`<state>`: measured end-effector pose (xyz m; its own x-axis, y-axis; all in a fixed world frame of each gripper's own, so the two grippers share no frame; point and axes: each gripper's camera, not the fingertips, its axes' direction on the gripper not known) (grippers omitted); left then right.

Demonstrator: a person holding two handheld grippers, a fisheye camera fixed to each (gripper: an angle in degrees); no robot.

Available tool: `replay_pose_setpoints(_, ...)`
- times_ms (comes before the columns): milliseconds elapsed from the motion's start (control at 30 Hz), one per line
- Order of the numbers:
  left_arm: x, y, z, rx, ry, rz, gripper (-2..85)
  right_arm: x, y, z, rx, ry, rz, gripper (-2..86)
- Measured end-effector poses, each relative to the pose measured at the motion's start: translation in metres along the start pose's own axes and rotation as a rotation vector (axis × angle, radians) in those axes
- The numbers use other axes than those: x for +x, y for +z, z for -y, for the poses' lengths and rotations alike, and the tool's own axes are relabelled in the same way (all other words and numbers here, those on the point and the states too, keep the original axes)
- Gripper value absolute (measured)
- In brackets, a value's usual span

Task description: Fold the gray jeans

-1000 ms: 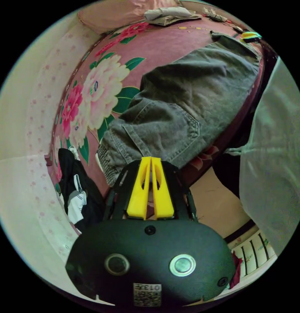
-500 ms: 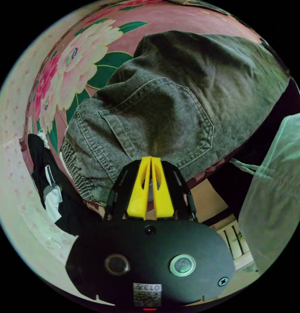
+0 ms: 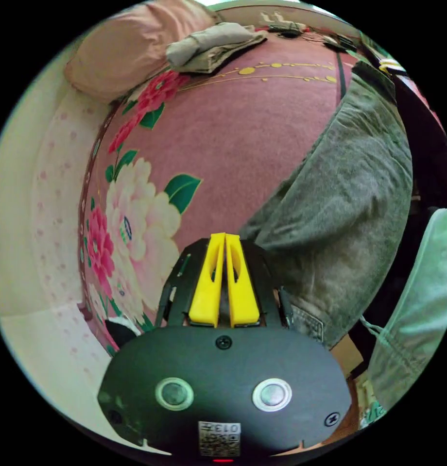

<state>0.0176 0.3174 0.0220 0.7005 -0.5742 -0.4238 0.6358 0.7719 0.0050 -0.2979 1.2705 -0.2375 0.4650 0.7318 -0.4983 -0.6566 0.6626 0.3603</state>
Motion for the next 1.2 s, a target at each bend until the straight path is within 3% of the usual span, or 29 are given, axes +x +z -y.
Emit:
replay_pose_setpoints(133,0.005,0.016,0.061,-0.051,0.095,-0.077,-0.3,-0.03,0.039,0.058,-0.015,-0.181,-0.067,9.3)
replay_pose_setpoints(200,0.013,0.026,0.085,-0.105,0.162,-0.116,-0.3,-0.028,0.067,0.086,-0.111,-0.219,-0.026,7.3)
replay_pose_setpoints(433,0.03,0.055,0.098,-0.199,0.289,-0.172,-0.3,-0.042,0.109,0.132,-0.175,-0.356,0.093,6.8)
replay_pose_setpoints(567,0.026,0.057,0.099,-0.153,0.265,-0.193,-0.3,-0.092,0.146,0.145,-0.262,-0.587,0.199,8.0)
replay_pose_setpoints(767,0.035,0.06,0.106,-0.191,0.262,-0.133,-0.5,-0.147,0.182,0.143,-0.237,-0.832,0.113,6.9)
replay_pose_setpoints(867,0.03,0.056,0.098,-0.147,0.158,-0.083,-0.5,-0.158,0.181,0.157,-0.235,-0.823,0.156,8.2)
replay_pose_setpoints(967,0.015,0.064,0.082,-0.138,0.059,-0.158,-0.5,-0.169,0.195,0.161,-0.241,-0.872,0.19,10.1)
replay_pose_setpoints(1067,0.015,0.075,0.068,-0.128,0.096,-0.222,-0.4,-0.187,0.219,0.162,-0.294,-0.924,0.215,10.5)
replay_pose_setpoints(1200,0.025,0.082,0.052,-0.108,0.171,-0.168,-0.4,-0.214,0.232,0.164,-0.304,-0.978,0.181,9.0)
